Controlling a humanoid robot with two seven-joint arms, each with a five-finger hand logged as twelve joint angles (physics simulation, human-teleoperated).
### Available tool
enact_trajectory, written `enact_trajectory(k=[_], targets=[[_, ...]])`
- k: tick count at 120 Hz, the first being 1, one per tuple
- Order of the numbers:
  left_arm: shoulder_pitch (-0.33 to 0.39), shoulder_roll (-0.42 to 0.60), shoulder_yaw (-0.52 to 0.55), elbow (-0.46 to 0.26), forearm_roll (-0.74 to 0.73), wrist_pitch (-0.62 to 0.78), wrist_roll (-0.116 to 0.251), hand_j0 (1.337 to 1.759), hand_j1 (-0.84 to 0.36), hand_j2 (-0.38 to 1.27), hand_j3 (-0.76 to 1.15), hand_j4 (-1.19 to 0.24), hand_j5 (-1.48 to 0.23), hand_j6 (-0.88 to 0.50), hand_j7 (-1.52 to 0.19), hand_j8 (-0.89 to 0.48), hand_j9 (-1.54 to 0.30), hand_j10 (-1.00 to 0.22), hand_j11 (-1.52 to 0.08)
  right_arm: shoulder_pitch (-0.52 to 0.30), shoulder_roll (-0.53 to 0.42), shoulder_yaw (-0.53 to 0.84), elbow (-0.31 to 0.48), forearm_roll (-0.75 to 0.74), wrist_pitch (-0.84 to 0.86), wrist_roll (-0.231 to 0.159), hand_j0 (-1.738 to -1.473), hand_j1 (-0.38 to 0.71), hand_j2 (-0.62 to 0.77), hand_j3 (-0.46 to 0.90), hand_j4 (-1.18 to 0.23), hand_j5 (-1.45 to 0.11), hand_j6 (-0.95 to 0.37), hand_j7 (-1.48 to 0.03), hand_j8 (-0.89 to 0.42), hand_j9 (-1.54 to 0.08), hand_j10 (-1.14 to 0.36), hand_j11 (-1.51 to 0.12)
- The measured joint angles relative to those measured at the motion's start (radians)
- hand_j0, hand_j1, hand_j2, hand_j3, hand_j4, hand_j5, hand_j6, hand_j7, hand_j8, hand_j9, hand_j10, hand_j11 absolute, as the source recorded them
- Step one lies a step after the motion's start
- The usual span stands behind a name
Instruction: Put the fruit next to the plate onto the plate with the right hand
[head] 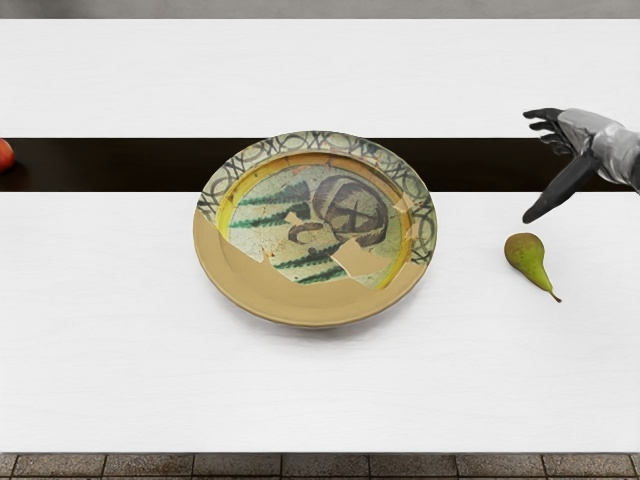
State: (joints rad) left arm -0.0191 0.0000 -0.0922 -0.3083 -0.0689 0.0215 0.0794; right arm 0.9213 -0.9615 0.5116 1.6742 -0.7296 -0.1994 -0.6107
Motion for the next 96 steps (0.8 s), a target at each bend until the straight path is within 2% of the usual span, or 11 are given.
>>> enact_trajectory(k=[24,47,96], targets=[[0.000,0.000,0.000,0.000,0.000,0.000,0.000,1.658,0.35,0.00,0.00,0.00,0.00,0.00,0.00,0.00,0.00,0.00,0.00,-0.050,0.030,-0.075,0.014,-0.015,-0.137,0.000,-1.658,-0.28,-0.01,0.00,-0.07,-0.08,-0.07,-0.08,-0.07,-0.08,-0.06,-0.08],[0.000,0.000,0.000,0.000,0.000,0.000,0.000,1.658,0.35,0.00,0.00,0.00,0.00,0.00,0.00,0.00,0.00,0.00,0.00,-0.105,0.074,-0.102,0.015,-0.122,-0.219,0.000,-1.658,-0.28,-0.01,0.00,-0.06,-0.08,-0.06,-0.08,-0.06,-0.08,-0.06,-0.08],[0.001,0.000,0.000,0.000,0.000,0.000,0.000,1.658,0.35,0.00,0.00,0.00,0.00,0.00,0.00,0.00,0.00,0.00,0.00,-0.231,0.141,-0.117,0.016,-0.321,-0.368,0.000,-1.658,-0.21,-0.02,0.00,-0.12,-0.16,-0.13,-0.16,-0.12,-0.16,-0.12,-0.16]])
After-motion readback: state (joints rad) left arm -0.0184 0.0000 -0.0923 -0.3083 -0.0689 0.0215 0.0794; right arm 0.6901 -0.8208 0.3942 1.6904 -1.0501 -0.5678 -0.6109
